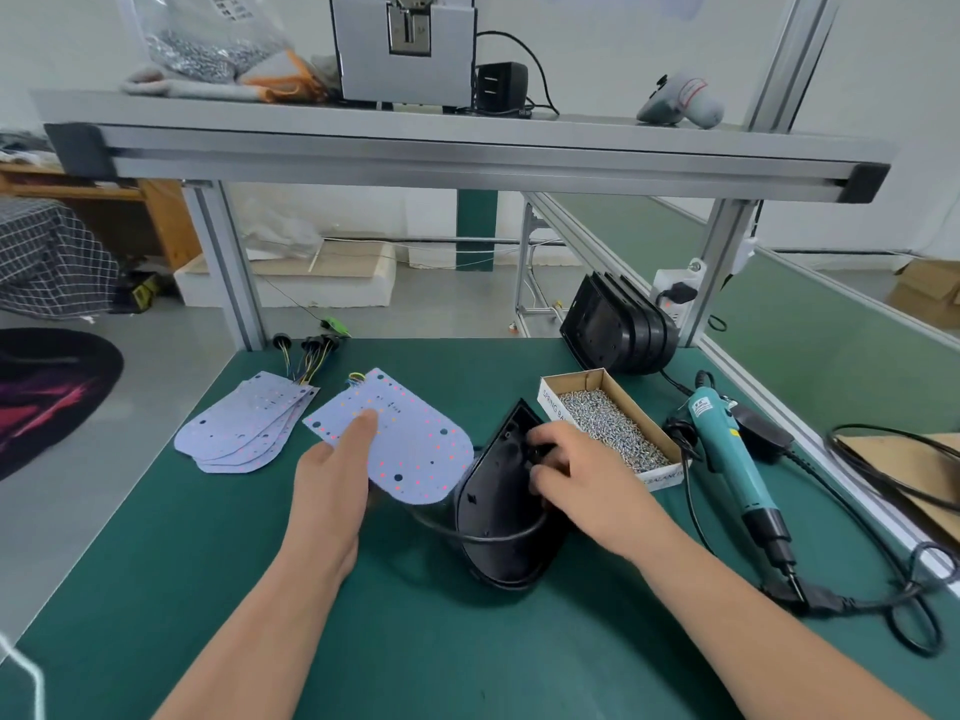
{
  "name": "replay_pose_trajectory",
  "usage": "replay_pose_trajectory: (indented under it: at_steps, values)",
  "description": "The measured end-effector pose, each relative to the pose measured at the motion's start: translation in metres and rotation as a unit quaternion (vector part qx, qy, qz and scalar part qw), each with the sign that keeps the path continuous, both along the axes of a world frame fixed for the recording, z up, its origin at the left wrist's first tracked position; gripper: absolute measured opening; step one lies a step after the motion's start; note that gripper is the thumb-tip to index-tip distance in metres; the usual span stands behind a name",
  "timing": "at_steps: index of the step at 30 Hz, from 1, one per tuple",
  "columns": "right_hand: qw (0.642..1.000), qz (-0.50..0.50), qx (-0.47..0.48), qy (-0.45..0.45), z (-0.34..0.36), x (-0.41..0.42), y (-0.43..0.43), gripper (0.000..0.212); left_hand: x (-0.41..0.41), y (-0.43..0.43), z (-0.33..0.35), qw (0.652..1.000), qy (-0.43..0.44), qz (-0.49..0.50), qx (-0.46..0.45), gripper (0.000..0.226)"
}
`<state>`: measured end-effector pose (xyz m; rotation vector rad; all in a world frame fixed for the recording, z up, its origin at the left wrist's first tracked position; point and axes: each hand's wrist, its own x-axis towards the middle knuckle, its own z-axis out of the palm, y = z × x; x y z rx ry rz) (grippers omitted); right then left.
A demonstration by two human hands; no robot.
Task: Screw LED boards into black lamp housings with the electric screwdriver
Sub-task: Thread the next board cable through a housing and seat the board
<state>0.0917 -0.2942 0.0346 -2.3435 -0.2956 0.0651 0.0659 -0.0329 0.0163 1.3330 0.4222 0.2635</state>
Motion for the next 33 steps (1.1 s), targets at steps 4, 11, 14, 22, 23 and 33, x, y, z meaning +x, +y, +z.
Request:
replay_pose_trajectory:
  at_steps: [4,11,14,22,23,33]
  values:
    - [0.995,-0.035,0.095,0.02,-0.008,0.005,-0.001,0.023,0.004,0.019,0.002,0.979,0.054,0.042,0.191,0.063]
    - [0.998,-0.025,0.012,-0.05,-0.012,0.005,0.004,0.026,0.002,0.021,0.011,0.996,-0.014,0.0,-0.085,0.033]
    - [0.993,-0.002,-0.046,-0.11,-0.006,0.004,0.006,0.028,-0.005,0.017,0.021,0.962,-0.059,-0.153,-0.218,0.047]
    - [0.984,0.039,-0.126,-0.117,0.004,0.023,0.017,0.023,-0.021,-0.02,0.024,0.966,-0.019,-0.256,-0.04,0.059]
    - [0.986,0.03,-0.121,-0.11,0.003,0.025,0.017,0.018,-0.022,-0.024,0.024,0.967,-0.027,-0.255,-0.013,0.063]
    - [0.991,0.1,-0.06,-0.062,0.005,0.028,0.013,0.052,-0.014,-0.036,0.015,0.964,-0.042,-0.172,0.2,0.059]
